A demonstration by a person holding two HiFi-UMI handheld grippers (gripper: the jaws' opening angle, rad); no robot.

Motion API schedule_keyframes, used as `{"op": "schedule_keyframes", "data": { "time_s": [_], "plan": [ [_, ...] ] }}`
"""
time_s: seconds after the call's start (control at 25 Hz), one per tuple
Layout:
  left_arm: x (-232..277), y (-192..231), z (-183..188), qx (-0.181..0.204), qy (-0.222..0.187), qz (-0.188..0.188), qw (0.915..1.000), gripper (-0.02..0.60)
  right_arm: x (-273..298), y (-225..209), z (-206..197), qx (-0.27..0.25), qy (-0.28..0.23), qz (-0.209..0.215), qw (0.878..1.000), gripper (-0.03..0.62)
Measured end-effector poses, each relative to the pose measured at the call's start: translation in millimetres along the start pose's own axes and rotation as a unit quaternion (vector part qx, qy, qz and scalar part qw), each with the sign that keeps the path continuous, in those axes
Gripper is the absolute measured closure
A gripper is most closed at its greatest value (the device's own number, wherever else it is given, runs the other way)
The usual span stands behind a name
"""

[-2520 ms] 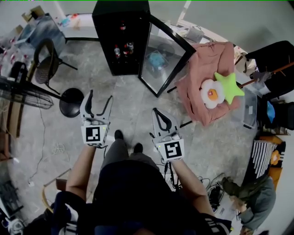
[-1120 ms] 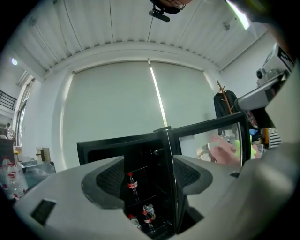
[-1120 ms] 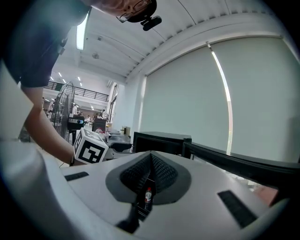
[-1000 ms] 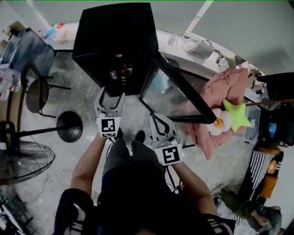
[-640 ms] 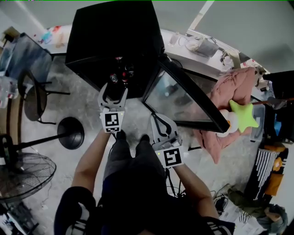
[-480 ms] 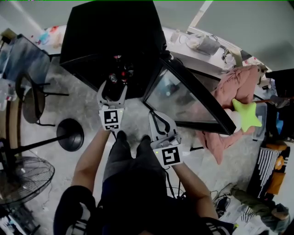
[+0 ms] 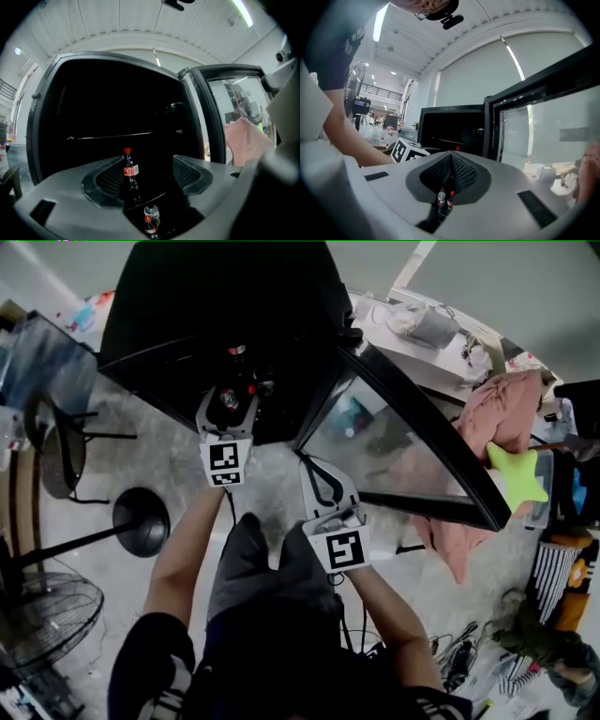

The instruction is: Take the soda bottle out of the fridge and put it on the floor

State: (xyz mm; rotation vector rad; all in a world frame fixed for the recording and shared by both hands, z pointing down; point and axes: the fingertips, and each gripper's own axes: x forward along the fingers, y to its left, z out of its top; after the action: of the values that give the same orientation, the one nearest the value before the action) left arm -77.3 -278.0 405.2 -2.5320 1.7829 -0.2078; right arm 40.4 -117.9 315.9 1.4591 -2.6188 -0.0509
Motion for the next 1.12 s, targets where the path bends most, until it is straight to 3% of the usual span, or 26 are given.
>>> {"op": "schedule_keyframes", "data": {
  "time_s": [0.28,1.12],
  "plan": [
    [44.3,17.2,-31.2,-0.004,0.013,0.018,0.9997,0.259,19.5,0.7,-32.1,0.002,0.000,0.000,1.000,0.576],
    [159.8,63.6,-82.9,0.007,0.047,0.059,0.9971,0.236,40.6,-4.1,-74.8,0.017,0.013,0.008,1.000,0.576]
  ]
}}
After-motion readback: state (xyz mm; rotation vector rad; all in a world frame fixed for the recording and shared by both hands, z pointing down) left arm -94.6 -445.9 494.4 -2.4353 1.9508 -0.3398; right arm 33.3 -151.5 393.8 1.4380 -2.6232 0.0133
